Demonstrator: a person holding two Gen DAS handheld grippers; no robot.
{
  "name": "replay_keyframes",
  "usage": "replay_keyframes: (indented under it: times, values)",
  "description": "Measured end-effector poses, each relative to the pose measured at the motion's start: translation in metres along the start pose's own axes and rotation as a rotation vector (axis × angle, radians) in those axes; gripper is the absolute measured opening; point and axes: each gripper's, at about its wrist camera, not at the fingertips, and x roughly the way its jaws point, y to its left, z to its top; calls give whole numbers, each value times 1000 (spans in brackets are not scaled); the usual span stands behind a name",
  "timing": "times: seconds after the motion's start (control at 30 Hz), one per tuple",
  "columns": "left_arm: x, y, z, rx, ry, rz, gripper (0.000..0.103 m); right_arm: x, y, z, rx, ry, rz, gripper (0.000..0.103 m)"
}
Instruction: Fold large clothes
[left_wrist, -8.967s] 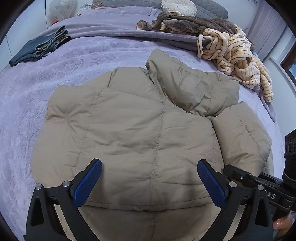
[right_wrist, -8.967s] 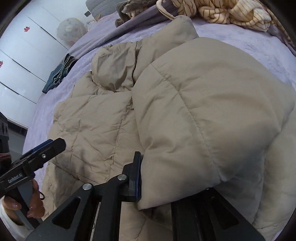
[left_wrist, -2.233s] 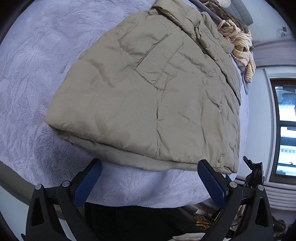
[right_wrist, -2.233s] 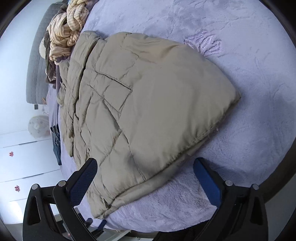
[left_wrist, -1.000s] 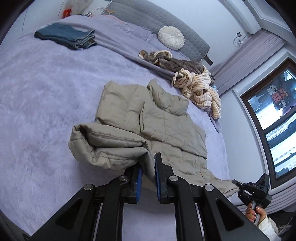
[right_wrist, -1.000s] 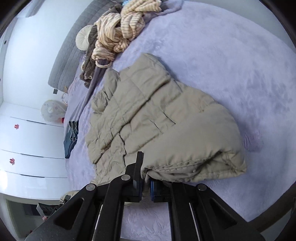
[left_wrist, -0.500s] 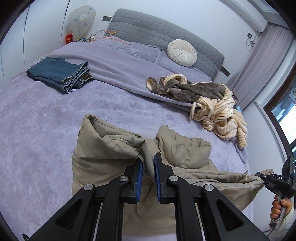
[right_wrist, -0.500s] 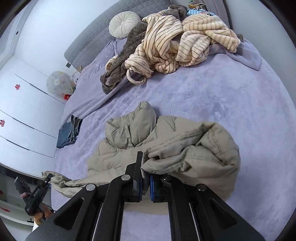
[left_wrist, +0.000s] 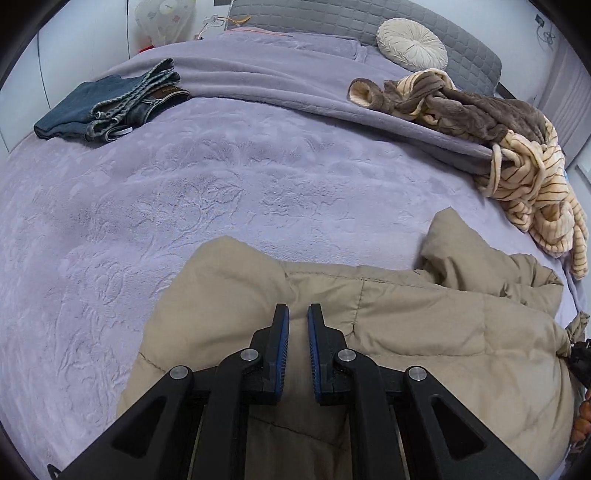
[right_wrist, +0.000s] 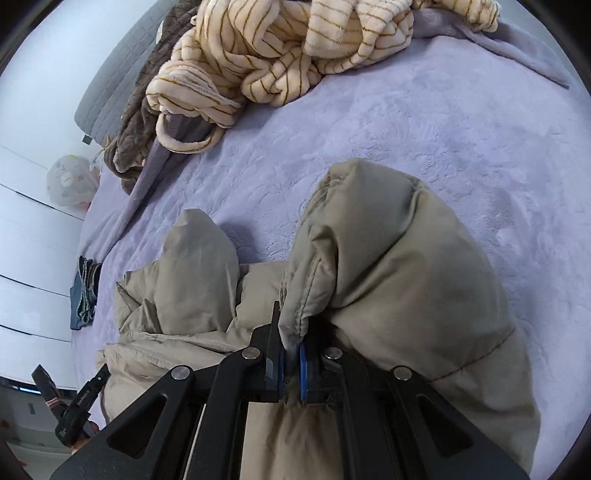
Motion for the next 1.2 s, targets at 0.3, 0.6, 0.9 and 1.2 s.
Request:
replay_keyframes:
  times: [0.3,0.6,0.9,1.2]
  values:
    - [9,6,11,-32,2,48,14,18,2,11,-15,26,34,8]
    - [-84,-25,-2,164,-87,-146,14,-58,21,-14,-117,-59,70,60]
    - [-20,-89,-48,260,-21,-158,14,25,55,-44,-288,58,-10,6]
    - [3,-62,-2,200,-50,-72,14,26,44,-6,-320,33,-57,0]
